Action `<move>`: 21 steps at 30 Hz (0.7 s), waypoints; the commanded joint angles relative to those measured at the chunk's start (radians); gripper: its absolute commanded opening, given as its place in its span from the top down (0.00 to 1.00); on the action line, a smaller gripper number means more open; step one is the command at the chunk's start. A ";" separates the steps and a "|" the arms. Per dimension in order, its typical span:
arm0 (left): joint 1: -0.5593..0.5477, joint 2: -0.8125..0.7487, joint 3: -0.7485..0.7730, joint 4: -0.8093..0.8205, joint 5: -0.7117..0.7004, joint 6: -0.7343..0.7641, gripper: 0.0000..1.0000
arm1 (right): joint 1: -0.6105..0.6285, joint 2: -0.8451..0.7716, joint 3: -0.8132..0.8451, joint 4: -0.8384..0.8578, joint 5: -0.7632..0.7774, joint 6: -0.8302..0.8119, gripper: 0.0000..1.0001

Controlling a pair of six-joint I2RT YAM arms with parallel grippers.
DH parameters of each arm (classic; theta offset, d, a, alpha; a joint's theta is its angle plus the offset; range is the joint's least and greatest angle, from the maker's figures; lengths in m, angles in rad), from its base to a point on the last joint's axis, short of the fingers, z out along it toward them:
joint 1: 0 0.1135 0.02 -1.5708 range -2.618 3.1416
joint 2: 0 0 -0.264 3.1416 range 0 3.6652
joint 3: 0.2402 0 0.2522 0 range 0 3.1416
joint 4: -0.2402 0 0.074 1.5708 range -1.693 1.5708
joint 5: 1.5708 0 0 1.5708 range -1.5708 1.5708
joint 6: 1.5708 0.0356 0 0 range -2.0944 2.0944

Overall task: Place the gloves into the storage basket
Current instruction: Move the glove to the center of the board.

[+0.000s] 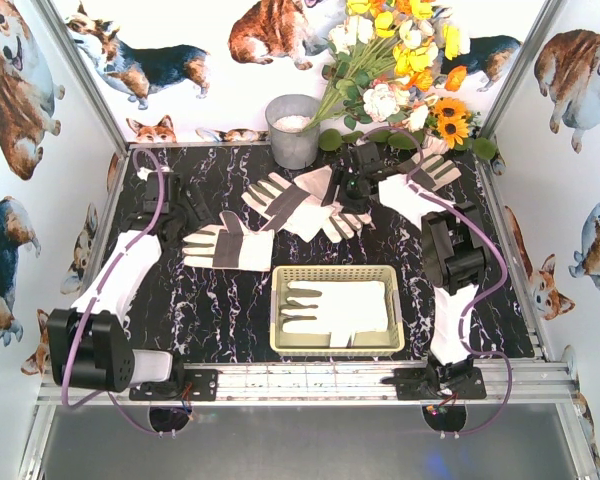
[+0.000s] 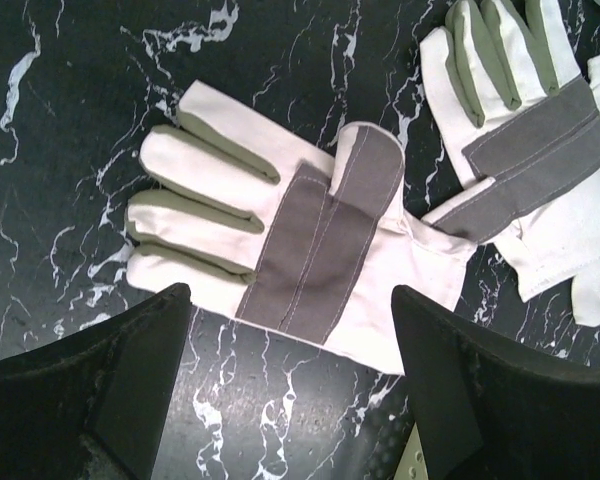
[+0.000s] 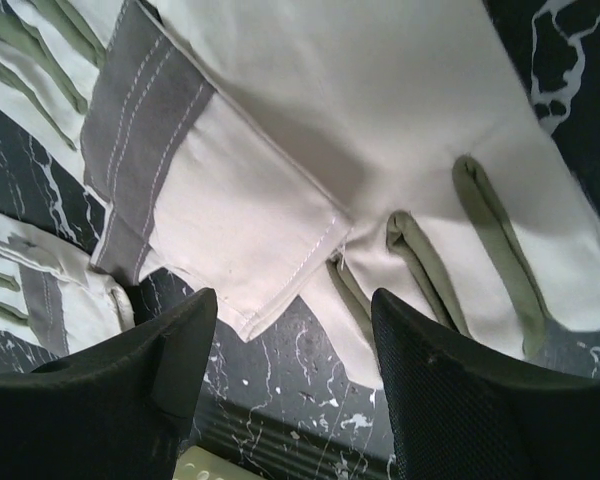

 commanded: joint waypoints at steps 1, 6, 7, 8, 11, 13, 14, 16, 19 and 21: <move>0.018 -0.046 -0.033 -0.043 0.014 -0.035 0.24 | -0.009 0.045 0.076 0.054 -0.039 -0.008 0.35; 0.018 -0.077 -0.032 -0.078 0.016 -0.036 0.24 | -0.010 0.111 0.145 0.046 -0.044 -0.035 0.39; 0.019 -0.081 -0.030 -0.086 0.015 -0.034 0.24 | -0.010 0.122 0.156 0.041 -0.037 -0.043 0.40; 0.019 -0.087 -0.028 -0.091 0.019 -0.032 0.24 | -0.011 0.131 0.167 0.038 -0.031 -0.050 0.40; 0.019 -0.093 -0.039 -0.095 0.046 -0.035 0.24 | -0.020 0.151 0.186 0.041 -0.030 -0.064 0.42; 0.019 -0.095 -0.057 -0.092 0.063 -0.042 0.24 | -0.028 0.161 0.194 0.046 -0.057 -0.063 0.48; 0.019 -0.099 -0.066 -0.091 0.066 -0.049 0.24 | -0.030 0.164 0.196 0.049 -0.072 -0.062 0.50; 0.019 -0.106 -0.092 -0.086 0.070 -0.066 0.24 | -0.030 0.162 0.195 0.056 -0.097 -0.062 0.55; 0.019 -0.116 -0.116 -0.073 0.078 -0.081 0.24 | -0.030 0.154 0.195 0.069 -0.150 -0.061 0.69; 0.019 -0.116 -0.133 -0.060 0.083 -0.084 0.23 | -0.030 0.148 0.194 0.079 -0.185 -0.055 0.79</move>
